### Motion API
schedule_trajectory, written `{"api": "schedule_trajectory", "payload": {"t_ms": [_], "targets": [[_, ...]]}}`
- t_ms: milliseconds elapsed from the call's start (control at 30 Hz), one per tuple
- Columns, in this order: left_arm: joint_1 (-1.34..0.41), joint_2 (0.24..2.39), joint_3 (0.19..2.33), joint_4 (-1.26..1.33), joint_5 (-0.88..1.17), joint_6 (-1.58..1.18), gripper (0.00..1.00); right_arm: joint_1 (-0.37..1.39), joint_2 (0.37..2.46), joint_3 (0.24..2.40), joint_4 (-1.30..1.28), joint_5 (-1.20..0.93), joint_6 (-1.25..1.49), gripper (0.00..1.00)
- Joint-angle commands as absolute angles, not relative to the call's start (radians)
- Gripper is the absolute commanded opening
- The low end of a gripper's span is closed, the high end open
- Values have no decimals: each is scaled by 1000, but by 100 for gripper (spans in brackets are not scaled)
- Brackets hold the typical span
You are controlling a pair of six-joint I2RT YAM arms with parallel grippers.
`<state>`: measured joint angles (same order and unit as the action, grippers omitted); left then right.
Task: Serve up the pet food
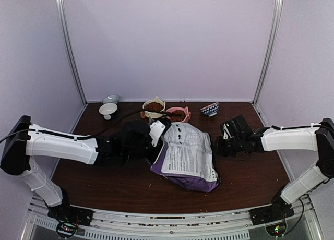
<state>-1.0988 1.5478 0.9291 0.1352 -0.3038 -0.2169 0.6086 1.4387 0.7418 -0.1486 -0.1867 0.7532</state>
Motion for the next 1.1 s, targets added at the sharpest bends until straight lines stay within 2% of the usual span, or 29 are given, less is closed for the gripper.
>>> {"api": "schedule_trajectory", "payload": {"t_ms": [0, 333, 500, 800, 1067], "targets": [[-1094, 1577, 1005, 82, -296, -216, 0, 617, 1453, 756, -114, -246, 744, 0], [-1091, 1628, 1102, -239, 127, -139, 0, 617, 1459, 759, -107, -229, 763, 0], [-1091, 1673, 1132, -285, 332, -89, 0, 618, 1462, 748, -83, -228, 783, 0], [-1093, 1759, 1207, -300, 535, -51, 0, 621, 1452, 728, -64, -224, 802, 0], [-1105, 1768, 1236, -457, 683, 36, 0, 621, 1446, 744, -100, -193, 793, 0]]}}
